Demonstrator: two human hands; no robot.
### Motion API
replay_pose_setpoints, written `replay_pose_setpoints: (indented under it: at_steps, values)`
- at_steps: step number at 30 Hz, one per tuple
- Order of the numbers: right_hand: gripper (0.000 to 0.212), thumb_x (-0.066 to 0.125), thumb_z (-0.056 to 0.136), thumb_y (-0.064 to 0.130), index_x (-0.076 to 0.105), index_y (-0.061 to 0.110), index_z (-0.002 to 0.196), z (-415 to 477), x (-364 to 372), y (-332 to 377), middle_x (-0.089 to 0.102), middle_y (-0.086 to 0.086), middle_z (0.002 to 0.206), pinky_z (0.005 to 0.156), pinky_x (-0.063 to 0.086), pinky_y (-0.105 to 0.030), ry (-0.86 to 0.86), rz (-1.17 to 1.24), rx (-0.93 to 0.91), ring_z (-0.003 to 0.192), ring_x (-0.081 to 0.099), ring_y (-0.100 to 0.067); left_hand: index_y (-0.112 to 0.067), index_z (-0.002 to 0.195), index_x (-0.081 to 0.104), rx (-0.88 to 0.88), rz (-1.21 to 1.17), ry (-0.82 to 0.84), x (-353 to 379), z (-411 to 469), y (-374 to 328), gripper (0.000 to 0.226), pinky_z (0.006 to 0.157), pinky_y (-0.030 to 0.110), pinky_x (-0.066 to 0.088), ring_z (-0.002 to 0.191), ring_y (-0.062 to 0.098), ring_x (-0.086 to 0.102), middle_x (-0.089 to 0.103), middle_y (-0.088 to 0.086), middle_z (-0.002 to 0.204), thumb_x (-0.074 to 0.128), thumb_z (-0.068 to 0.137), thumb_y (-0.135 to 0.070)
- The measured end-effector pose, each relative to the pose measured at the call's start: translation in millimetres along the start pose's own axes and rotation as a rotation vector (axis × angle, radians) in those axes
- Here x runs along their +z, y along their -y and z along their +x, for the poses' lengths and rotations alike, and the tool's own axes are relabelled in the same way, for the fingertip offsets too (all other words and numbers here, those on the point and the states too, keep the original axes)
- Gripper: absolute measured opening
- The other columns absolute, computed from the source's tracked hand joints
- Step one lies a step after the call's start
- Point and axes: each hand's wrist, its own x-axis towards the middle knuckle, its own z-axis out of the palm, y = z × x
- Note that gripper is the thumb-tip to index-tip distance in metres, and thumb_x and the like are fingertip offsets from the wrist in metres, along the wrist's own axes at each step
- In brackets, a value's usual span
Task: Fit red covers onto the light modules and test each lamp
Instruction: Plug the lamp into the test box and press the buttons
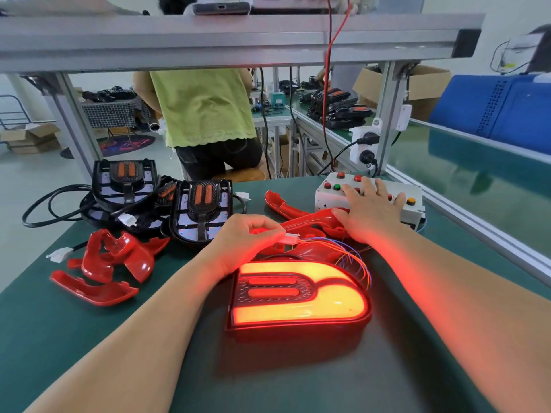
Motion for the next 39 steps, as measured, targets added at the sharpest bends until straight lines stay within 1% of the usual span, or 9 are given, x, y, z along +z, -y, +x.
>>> replay_pose_setpoints:
  at_steps: [4, 9, 14, 16, 18, 22, 30, 35, 39]
  values:
    - [0.068, 0.035, 0.095, 0.069, 0.017, 0.041, 0.155, 0, -3, 0, 0.001, -0.001, 0.168, 0.116, 0.006, -0.068, 0.017, 0.011, 0.006, 0.154, -0.004, -0.030, -0.023, 0.086, 0.079, -0.005, 0.016, 0.000, -1, -1, -1, 0.008, 0.091, 0.047, 0.051, 0.088, 0.031, 0.068, 0.075, 0.009, 0.092, 0.074, 0.087, -0.030]
    - [0.068, 0.035, 0.095, 0.069, 0.017, 0.041, 0.155, 0, -2, 0, 0.001, -0.001, 0.168, 0.115, 0.005, -0.068, 0.013, 0.010, 0.002, 0.154, -0.003, -0.030, -0.023, 0.086, 0.079, -0.001, 0.019, -0.001, -1, -1, -1, 0.009, 0.089, 0.049, 0.051, 0.080, 0.018, 0.063, 0.075, 0.010, 0.091, 0.074, 0.087, -0.031]
    - [0.067, 0.032, 0.096, 0.068, 0.015, 0.041, 0.155, -1, 3, -2, 0.002, -0.002, 0.168, 0.115, 0.004, -0.068, -0.014, -0.006, -0.010, 0.154, -0.003, -0.031, -0.023, 0.088, 0.078, -0.001, 0.010, -0.001, 0, -1, -1, 0.007, 0.088, 0.049, 0.052, 0.091, 0.038, 0.066, 0.075, 0.012, 0.093, 0.074, 0.088, -0.029]
    - [0.068, 0.031, 0.096, 0.068, 0.012, 0.041, 0.156, 0, 5, -3, 0.000, -0.002, 0.168, 0.115, 0.003, -0.068, -0.016, -0.003, -0.015, 0.154, -0.004, -0.031, -0.023, 0.086, 0.078, 0.001, -0.008, 0.005, 0, -1, 0, 0.008, 0.081, 0.042, 0.051, 0.080, 0.028, 0.065, 0.075, 0.013, 0.093, 0.074, 0.087, -0.029]
    - [0.070, 0.031, 0.096, 0.068, 0.009, 0.041, 0.156, 1, 4, -4, -0.002, 0.000, 0.168, 0.116, 0.002, -0.067, -0.006, 0.003, -0.018, 0.154, -0.006, -0.031, -0.023, 0.085, 0.078, 0.000, -0.014, 0.006, 0, -1, 1, 0.008, 0.080, 0.037, 0.048, 0.079, 0.017, 0.061, 0.075, 0.011, 0.091, 0.074, 0.086, -0.029]
    - [0.072, 0.033, 0.095, 0.069, 0.008, 0.041, 0.157, 2, 2, -5, -0.005, 0.001, 0.168, 0.116, 0.001, -0.067, 0.013, 0.013, -0.015, 0.154, -0.008, -0.030, -0.020, 0.087, 0.078, 0.019, -0.032, -0.001, 0, 1, 4, 0.007, 0.085, 0.046, 0.053, 0.079, 0.016, 0.060, 0.074, 0.013, 0.091, 0.073, 0.089, -0.023]
    - [0.074, 0.036, 0.096, 0.067, 0.011, 0.036, 0.158, -7, -2, -2, -0.003, -0.001, 0.168, 0.115, 0.000, -0.069, -0.009, 0.015, -0.006, 0.154, -0.007, -0.030, -0.021, 0.087, 0.078, 0.035, -0.033, -0.004, 0, 3, 8, 0.006, 0.089, 0.044, 0.054, 0.080, 0.014, 0.064, 0.076, 0.004, 0.087, 0.073, 0.089, -0.024]
    - [0.065, 0.041, 0.098, 0.056, 0.025, 0.029, 0.155, -22, -12, 9, 0.002, -0.003, 0.168, 0.116, 0.001, -0.067, -0.125, 0.127, -0.041, 0.154, -0.005, -0.028, -0.023, 0.086, 0.078, 0.034, -0.031, -0.002, -1, 2, 7, 0.006, 0.088, 0.043, 0.055, 0.080, 0.013, 0.066, 0.076, 0.000, 0.085, 0.073, 0.088, -0.026]
    - [0.049, 0.047, 0.099, 0.044, 0.048, 0.025, 0.144, -36, -30, 22, 0.017, -0.003, 0.164, 0.118, 0.013, -0.057, -0.171, 0.320, -0.069, 0.153, 0.007, -0.025, -0.022, 0.087, 0.078, 0.040, -0.031, -0.007, -1, 1, 4, 0.006, 0.089, 0.045, 0.054, 0.081, 0.016, 0.064, 0.075, 0.004, 0.088, 0.074, 0.087, -0.026]
